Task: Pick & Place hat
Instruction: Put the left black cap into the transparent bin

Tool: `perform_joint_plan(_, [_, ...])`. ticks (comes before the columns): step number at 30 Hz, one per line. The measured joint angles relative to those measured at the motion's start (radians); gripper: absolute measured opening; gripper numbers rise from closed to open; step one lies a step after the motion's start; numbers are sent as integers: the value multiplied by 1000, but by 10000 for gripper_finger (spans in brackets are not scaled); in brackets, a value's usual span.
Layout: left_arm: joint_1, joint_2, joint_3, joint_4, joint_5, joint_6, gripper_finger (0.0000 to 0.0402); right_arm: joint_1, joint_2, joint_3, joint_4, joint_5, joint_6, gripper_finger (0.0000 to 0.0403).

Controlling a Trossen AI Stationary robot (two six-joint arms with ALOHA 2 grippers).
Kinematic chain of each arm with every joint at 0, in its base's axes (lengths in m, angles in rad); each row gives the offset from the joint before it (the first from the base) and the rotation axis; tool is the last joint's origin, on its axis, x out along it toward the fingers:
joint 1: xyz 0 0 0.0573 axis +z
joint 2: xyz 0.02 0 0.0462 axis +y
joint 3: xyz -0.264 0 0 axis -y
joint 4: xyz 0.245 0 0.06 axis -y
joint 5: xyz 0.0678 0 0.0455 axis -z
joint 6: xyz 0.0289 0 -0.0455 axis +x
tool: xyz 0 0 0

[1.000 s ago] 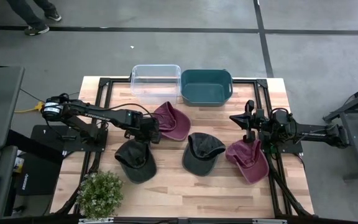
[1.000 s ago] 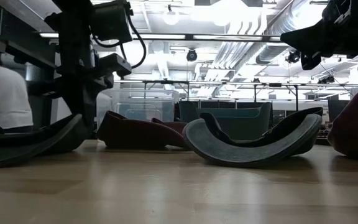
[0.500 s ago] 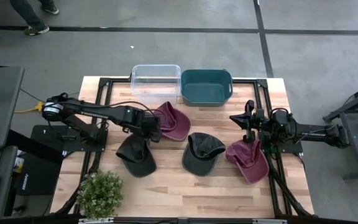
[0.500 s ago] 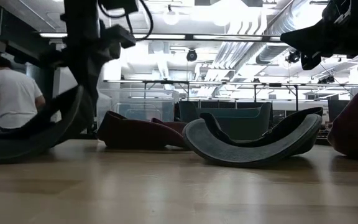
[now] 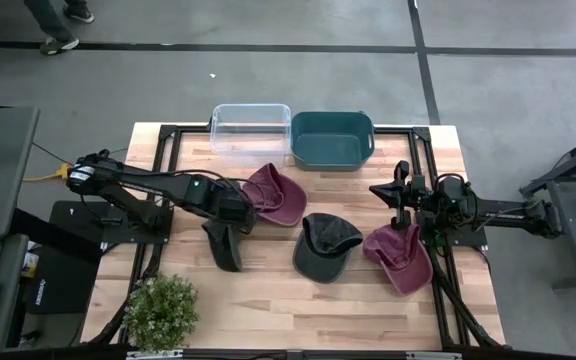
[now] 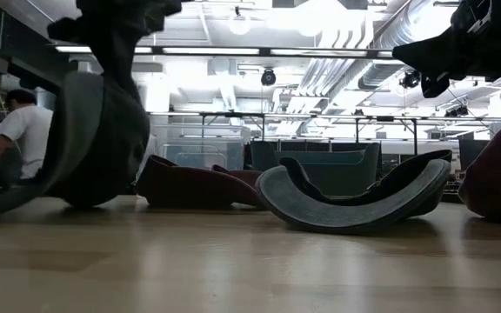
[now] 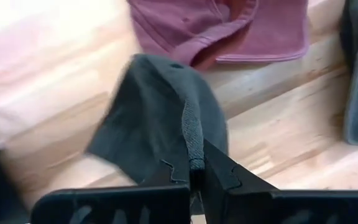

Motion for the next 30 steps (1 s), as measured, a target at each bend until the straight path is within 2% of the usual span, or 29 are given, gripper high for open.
perform_joint_plan(7, [-27, 0, 48, -98, -100, -29, 0, 0, 0, 0, 0, 0, 0, 1])
perform_joint_plan(13, [-27, 0, 49, -124, -145, -24, 0, 0, 0, 0, 0, 0, 0, 1])
perform_joint_plan(22, [-27, 0, 49, -152, -221, 92, 0, 0, 0, 0, 0, 0, 0, 1])
perform_joint_plan(30, [-27, 0, 49, -182, -236, 134, 0, 0, 0, 0, 0, 0, 0, 1])
